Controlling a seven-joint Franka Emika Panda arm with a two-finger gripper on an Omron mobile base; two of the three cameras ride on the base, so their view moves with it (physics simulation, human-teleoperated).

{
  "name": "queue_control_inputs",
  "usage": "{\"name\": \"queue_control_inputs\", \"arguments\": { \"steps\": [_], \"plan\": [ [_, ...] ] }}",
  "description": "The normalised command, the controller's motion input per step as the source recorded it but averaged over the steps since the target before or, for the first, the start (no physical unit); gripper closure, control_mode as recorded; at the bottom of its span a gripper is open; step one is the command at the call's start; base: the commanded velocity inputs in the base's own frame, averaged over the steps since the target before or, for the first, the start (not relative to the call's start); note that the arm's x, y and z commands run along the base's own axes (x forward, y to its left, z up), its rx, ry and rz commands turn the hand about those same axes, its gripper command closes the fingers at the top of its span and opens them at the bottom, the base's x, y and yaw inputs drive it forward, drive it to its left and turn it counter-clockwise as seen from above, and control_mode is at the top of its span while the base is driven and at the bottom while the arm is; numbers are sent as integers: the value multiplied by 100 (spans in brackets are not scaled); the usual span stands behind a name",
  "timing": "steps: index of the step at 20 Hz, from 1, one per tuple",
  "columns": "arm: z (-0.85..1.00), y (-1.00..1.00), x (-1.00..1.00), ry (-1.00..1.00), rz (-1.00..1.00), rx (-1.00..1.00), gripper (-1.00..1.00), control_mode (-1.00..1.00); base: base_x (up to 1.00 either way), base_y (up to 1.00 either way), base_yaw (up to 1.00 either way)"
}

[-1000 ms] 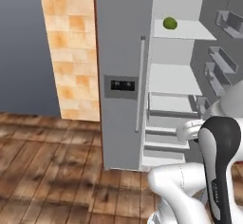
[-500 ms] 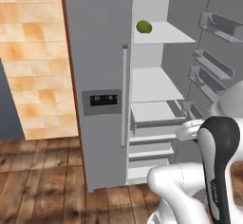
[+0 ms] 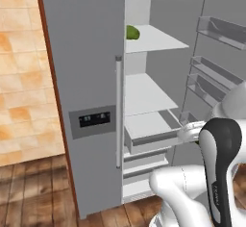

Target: Place the carrot and lime inside the fridge drawer. Close the drawer after placing the vegetables.

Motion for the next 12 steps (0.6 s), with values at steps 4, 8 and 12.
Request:
{"name": "queue_control_inputs", "arguments": {
  "steps": [4, 8, 12],
  "plan": [
    [0, 0, 0, 0, 0, 0, 100, 100, 51, 22, -24],
    [0, 0, 0, 0, 0, 0, 100, 100, 34, 23, -18],
    [0, 0, 0, 0, 0, 0, 100, 100, 17, 3, -7]
  ]
}}
